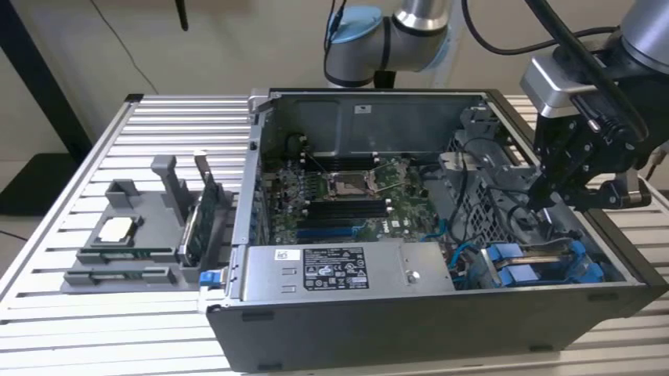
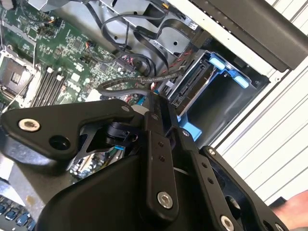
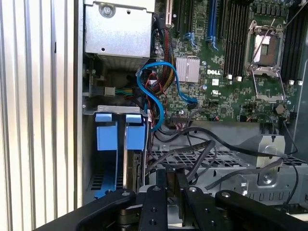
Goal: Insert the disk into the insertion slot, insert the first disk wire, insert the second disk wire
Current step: 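Insert the first disk wire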
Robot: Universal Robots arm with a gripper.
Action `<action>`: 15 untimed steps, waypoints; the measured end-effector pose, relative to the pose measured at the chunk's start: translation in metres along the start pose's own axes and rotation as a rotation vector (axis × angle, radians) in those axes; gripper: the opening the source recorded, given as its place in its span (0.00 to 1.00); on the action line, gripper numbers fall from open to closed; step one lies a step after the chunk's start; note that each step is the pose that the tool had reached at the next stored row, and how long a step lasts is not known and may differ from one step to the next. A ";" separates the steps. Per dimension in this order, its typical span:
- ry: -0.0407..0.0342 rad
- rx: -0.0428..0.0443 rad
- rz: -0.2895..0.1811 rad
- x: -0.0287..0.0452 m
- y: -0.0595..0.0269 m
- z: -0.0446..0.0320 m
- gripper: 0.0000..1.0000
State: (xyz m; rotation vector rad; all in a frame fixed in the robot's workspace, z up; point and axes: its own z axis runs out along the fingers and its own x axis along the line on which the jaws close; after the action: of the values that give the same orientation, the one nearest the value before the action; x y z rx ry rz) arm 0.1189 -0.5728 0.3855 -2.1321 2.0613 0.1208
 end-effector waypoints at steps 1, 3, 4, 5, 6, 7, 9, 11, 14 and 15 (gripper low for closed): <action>0.0000 0.0000 0.000 0.0000 0.0000 0.0000 0.19; 0.0000 0.0000 0.000 0.0000 0.0000 0.0000 0.19; 0.0003 0.0000 0.000 0.0000 0.0000 0.0001 0.19; 0.0011 0.0000 0.000 0.0001 0.0000 0.0004 0.19; 0.0031 -0.0001 0.000 0.0001 0.0000 0.0004 0.19; 0.0059 -0.0002 0.000 0.0001 0.0000 0.0004 0.19; 0.0165 -0.0006 -0.001 0.0002 0.0000 0.0008 0.19; 0.0361 -0.0014 -0.002 0.0002 -0.0001 0.0013 0.19; 0.0730 -0.0028 -0.004 0.0005 -0.0003 0.0018 0.19; 0.0876 -0.0034 -0.005 0.0006 -0.0004 0.0019 0.19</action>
State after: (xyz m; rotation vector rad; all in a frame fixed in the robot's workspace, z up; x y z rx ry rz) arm 0.1195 -0.5730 0.3835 -2.1820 2.1038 0.0307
